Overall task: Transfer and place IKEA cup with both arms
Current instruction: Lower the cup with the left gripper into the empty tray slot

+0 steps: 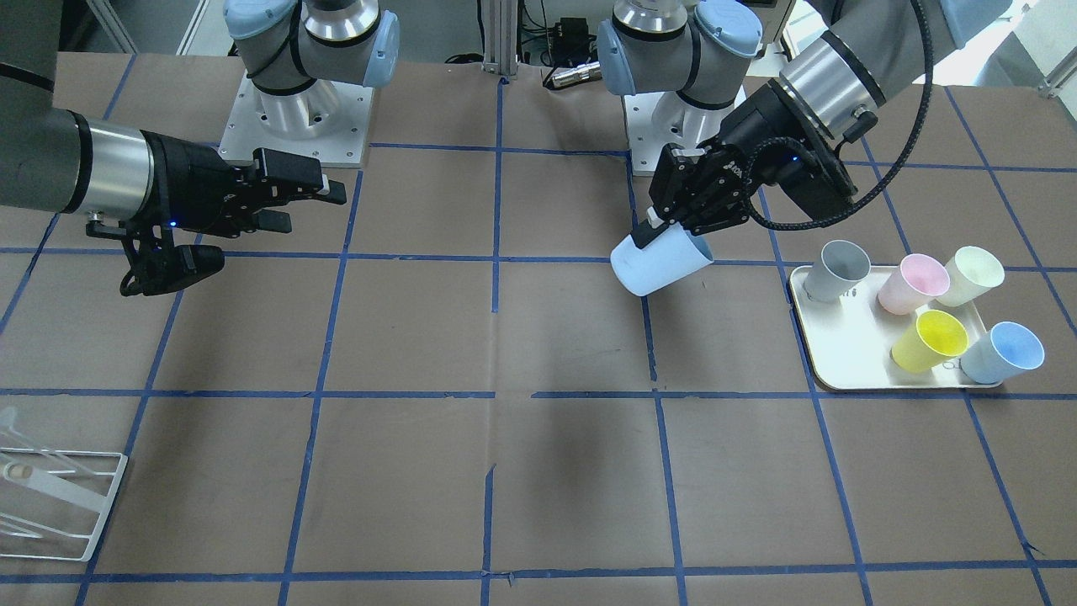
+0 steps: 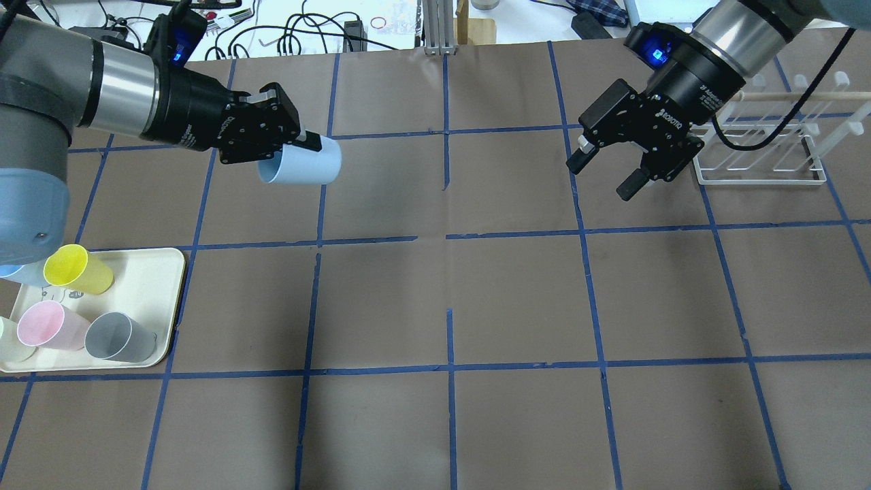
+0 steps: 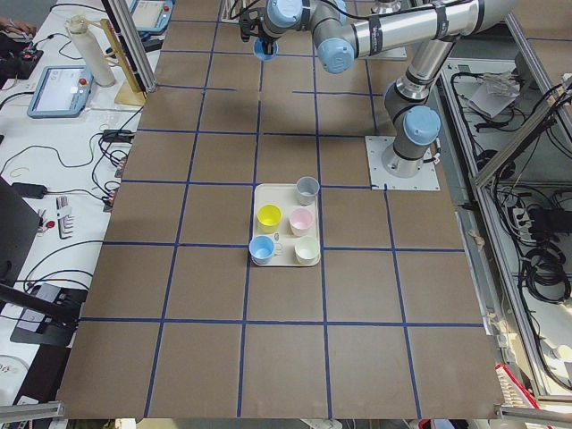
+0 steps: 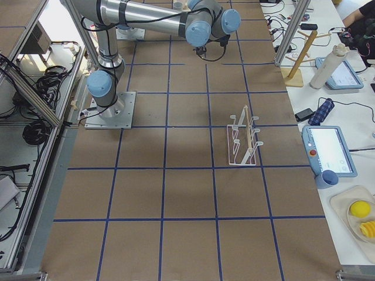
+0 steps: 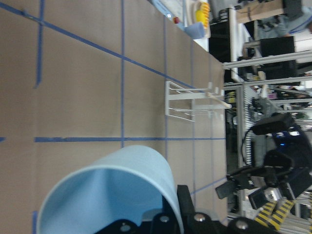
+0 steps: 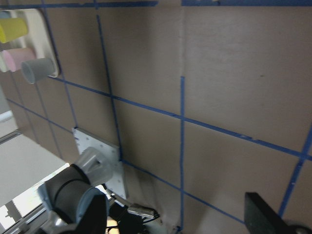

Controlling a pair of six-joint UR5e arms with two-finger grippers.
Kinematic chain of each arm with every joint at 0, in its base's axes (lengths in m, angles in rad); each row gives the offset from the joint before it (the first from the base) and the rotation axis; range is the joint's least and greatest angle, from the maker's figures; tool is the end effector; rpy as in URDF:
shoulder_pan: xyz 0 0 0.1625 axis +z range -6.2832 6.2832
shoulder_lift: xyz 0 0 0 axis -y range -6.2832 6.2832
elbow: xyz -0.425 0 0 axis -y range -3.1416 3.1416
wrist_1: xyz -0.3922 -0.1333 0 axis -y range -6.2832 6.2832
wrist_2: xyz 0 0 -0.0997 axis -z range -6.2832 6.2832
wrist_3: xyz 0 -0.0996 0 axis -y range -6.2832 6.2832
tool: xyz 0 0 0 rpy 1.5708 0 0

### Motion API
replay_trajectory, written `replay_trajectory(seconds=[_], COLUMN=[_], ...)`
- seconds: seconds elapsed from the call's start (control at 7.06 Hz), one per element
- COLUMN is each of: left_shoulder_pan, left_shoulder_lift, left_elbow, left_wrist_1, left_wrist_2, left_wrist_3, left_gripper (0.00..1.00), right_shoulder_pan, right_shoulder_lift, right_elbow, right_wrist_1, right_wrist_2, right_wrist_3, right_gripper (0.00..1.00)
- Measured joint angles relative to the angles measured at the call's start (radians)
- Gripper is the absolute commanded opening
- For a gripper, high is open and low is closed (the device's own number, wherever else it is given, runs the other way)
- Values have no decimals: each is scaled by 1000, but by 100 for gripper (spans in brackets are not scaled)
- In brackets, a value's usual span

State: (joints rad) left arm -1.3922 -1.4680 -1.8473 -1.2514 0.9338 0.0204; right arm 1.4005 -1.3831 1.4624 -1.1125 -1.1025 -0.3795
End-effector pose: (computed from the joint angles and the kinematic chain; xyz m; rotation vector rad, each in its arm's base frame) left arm -0.1090 -0.4800 0.4527 0.1381 -2.5063 0.2644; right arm 0.0892 -0.5332 0.4216 -0.0980 2.5111 0.5025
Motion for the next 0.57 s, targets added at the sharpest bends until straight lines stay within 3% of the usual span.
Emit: replay_trajectory(seconds=[0.28, 0.57], left_shoulder_pan=[20, 53], left_shoulder_lift=[-16, -61], left_elbow=[19, 41], left_wrist_1=[-76, -104], left_wrist_2=[353, 636], left_wrist_3=[188, 451], left_gripper=[0, 0], right_shoulder_pan=[79, 173], right_shoulder_lift=[-2, -5], right_elbow=[3, 8], right_wrist_1=[-170, -278], right_wrist_2=[-195, -275], right_wrist_3=[158, 289], right_gripper=[100, 100])
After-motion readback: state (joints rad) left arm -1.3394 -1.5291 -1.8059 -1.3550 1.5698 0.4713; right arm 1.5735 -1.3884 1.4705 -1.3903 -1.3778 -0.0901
